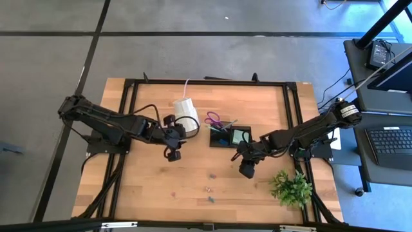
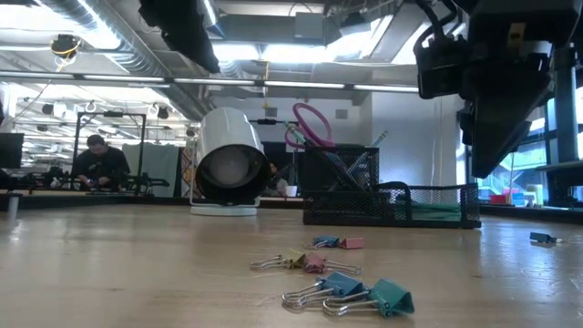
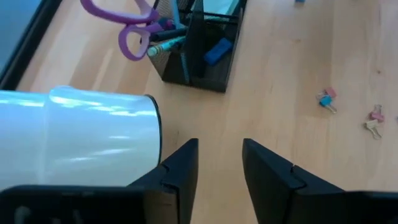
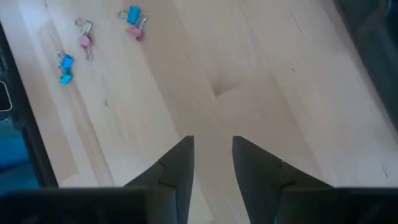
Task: Pick and place office supplies into organizer
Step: Put the top blue binder clip into the black desk organizer
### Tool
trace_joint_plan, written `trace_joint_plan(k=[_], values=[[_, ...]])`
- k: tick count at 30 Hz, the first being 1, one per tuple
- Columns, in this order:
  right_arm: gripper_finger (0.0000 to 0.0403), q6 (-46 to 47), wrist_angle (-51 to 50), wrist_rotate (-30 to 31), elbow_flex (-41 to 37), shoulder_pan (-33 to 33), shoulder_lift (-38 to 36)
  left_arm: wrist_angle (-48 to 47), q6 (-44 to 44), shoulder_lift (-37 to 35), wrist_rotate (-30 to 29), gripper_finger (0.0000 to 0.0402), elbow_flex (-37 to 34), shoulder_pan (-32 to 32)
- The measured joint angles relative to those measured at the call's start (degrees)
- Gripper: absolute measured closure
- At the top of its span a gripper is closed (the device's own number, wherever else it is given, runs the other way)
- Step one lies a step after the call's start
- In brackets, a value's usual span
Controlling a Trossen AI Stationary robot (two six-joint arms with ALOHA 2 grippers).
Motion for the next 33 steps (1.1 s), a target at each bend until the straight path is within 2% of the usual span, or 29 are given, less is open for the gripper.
trace_joint_plan(k=[9,17,21,25,33], values=[[0.0289,-1.99,-1.00,-0.04,0.00,0.00,0.00,26.41,-3.31,-12.54,1.90,0.0271,-20.12,-0.23],[0.0289,-12.06,-2.31,-0.42,0.00,0.02,0.00,45.81,-5.58,-23.47,1.40,0.0274,-36.70,-0.85],[0.0289,-17.57,-2.58,-0.47,0.00,0.13,0.00,50.53,-7.28,-26.90,-0.08,0.0279,-42.51,-0.85],[0.0289,-17.98,-2.88,-0.44,0.00,0.13,0.00,52.55,-9.28,-29.25,-0.12,0.0281,-46.59,-0.85],[0.0289,-18.42,-2.80,-0.45,0.00,0.14,0.00,54.99,-9.42,-30.77,-0.17,0.0283,-50.01,-0.85]])
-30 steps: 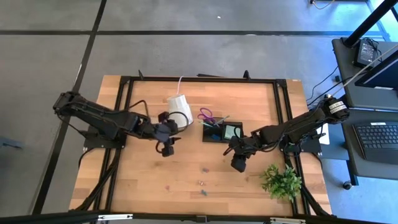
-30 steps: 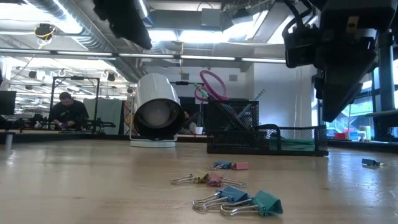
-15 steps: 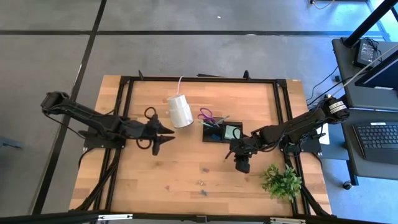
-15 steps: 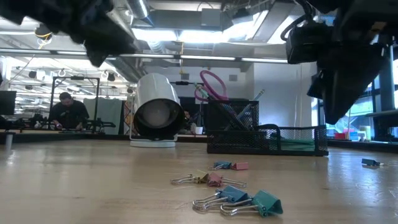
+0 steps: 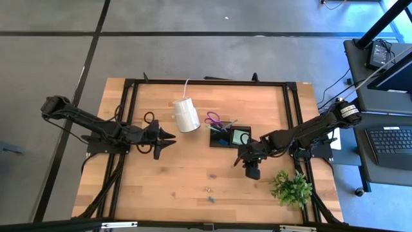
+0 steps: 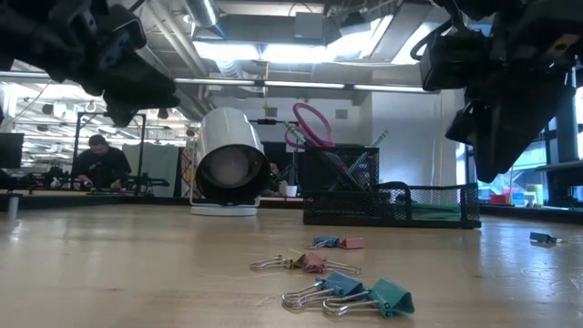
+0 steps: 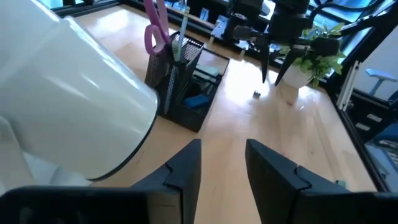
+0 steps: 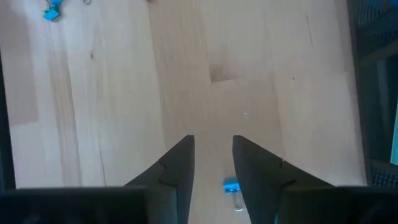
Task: Pick and place office supplies into organizer
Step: Put the top blue binder clip into the black desk organizer
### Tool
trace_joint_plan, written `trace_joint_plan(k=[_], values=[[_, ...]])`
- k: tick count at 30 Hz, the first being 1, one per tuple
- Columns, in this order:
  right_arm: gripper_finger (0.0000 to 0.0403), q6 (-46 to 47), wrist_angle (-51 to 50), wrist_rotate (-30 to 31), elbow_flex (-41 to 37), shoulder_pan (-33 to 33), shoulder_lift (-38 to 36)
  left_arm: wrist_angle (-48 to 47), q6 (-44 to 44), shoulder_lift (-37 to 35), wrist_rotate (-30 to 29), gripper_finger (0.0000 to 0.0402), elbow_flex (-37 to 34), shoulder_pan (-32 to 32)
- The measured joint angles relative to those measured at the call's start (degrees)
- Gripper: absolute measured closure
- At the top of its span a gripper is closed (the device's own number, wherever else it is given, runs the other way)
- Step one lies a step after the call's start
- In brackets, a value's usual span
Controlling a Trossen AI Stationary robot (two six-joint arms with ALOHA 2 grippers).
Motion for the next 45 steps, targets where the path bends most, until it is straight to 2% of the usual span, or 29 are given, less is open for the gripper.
trace_joint_plan(k=[7,11,16,23,31,35,45], values=[[0.0289,-11.46,-0.50,-3.47,0.00,1.96,-0.02,-1.11,0.48,0.01,0.00,0.0281,0.00,0.00],[0.0289,-15.05,-3.40,-2.10,0.00,3.86,-0.02,-1.14,0.20,0.01,0.00,0.0283,0.00,0.00],[0.0289,-15.24,-7.42,5.61,-0.01,5.28,-0.02,-1.16,0.20,0.01,0.00,0.0281,0.00,0.00],[0.0289,-6.99,-7.39,6.11,-0.02,5.34,-0.02,-1.43,0.80,0.03,0.00,0.0283,0.02,0.00],[0.0286,-7.42,-7.71,6.13,-0.02,5.34,-0.02,-1.42,0.77,0.03,0.00,0.0281,0.02,0.00],[0.0266,-7.17,-8.86,6.11,-0.02,5.34,-0.02,-1.42,0.76,0.03,0.00,0.0283,0.02,0.00],[0.0166,-6.81,-8.54,5.58,-0.02,5.34,-0.02,-1.42,0.66,0.03,0.00,0.0279,0.02,0.00]])
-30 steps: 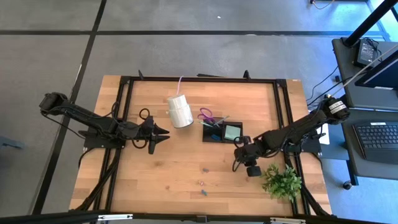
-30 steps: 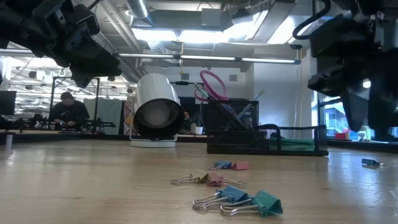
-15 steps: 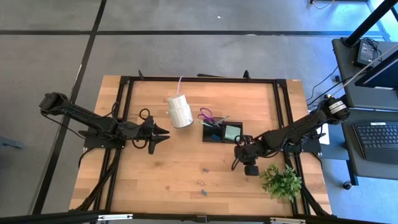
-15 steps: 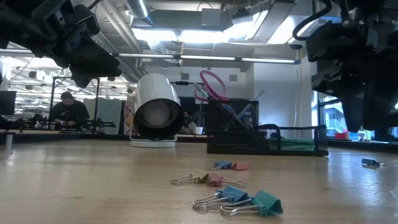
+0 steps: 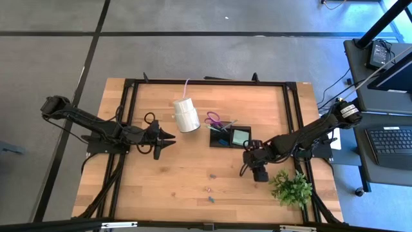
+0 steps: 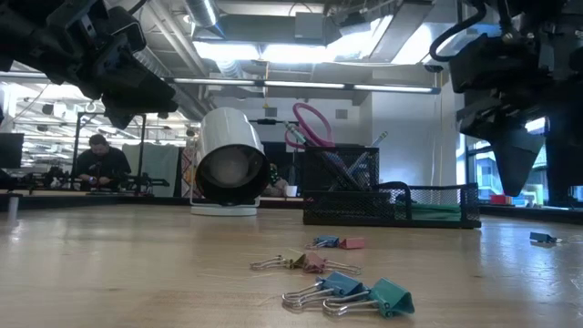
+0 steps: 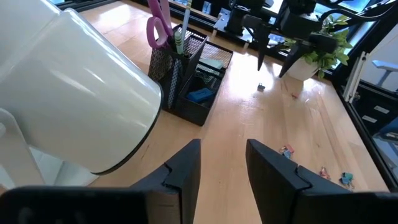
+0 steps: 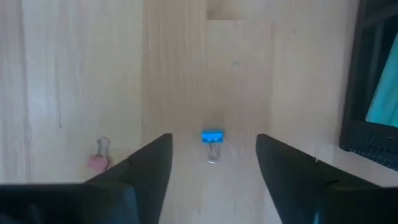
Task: Pick and place office supplies into organizer
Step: Put the top blue binder clip into the black desk organizer
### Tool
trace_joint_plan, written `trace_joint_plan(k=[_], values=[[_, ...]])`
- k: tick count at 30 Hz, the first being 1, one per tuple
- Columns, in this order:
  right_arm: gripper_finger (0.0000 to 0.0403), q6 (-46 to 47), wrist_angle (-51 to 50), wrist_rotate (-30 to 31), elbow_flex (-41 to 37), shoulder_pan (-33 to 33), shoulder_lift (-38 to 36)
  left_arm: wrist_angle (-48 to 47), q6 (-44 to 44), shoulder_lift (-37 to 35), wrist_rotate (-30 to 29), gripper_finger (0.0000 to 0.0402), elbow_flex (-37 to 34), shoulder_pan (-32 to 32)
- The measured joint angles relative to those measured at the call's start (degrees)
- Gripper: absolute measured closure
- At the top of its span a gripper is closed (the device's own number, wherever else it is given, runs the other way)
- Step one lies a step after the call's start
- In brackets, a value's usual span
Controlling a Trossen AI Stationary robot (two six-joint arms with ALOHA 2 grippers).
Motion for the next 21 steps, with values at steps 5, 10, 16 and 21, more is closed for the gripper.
trace_joint_plan(k=[5,10,16,21], values=[[0.0141,-0.29,1.94,-0.24,0.00,0.37,0.00,0.00,-0.02,0.02,0.00,0.0282,0.02,0.00],[0.0139,-1.97,1.93,-0.09,0.00,0.57,0.06,0.00,-0.02,0.00,0.00,0.0282,0.02,0.00],[0.0139,-2.34,2.12,2.11,0.00,0.59,2.23,-0.04,-0.02,0.02,0.00,0.0283,0.04,0.00],[0.0139,-3.02,2.37,2.06,0.00,1.27,5.46,-0.33,-0.02,0.02,0.00,0.0285,0.04,0.00]])
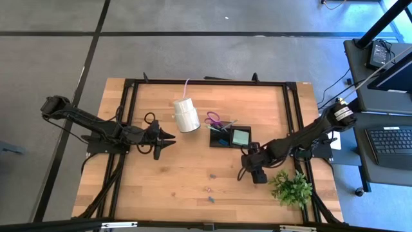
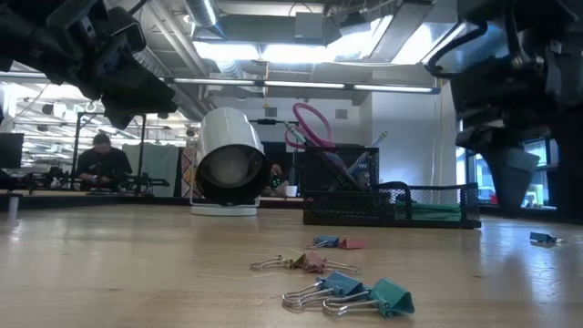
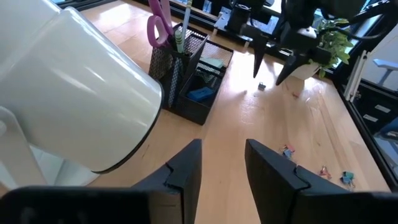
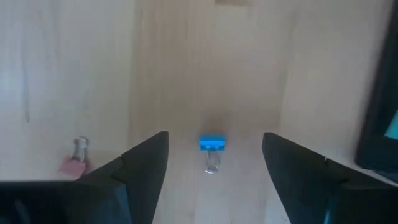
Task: Pick and place office supplies into organizer
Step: Put the top blue binder clip into the black desk organizer
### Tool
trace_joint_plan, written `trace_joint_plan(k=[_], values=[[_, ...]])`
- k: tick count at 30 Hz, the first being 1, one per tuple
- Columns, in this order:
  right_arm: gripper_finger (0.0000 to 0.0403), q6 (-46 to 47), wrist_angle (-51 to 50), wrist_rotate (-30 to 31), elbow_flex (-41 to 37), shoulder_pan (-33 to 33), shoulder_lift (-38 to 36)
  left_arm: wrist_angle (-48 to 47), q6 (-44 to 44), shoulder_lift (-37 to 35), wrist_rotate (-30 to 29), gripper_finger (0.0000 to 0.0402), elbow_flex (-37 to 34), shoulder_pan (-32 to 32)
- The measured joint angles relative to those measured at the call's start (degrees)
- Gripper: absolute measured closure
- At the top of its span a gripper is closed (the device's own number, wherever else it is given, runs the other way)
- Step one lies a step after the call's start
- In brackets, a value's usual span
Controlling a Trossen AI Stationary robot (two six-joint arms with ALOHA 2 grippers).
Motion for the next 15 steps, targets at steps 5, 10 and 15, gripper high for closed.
trace_joint_plan(k=[5,10,15], values=[[0.0139,2.82,0.29,0.98,0.00,1.19,3.21,-0.81,0.00,0.00,0.00,0.0286,0.00,0.02],[0.0148,3.07,0.50,2.99,0.26,2.19,5.73,-0.96,0.00,0.00,-0.14,0.0286,0.00,0.02],[0.0183,4.28,0.36,2.88,0.28,2.27,6.28,-1.02,0.00,0.00,-1.18,0.0286,0.00,0.02]])
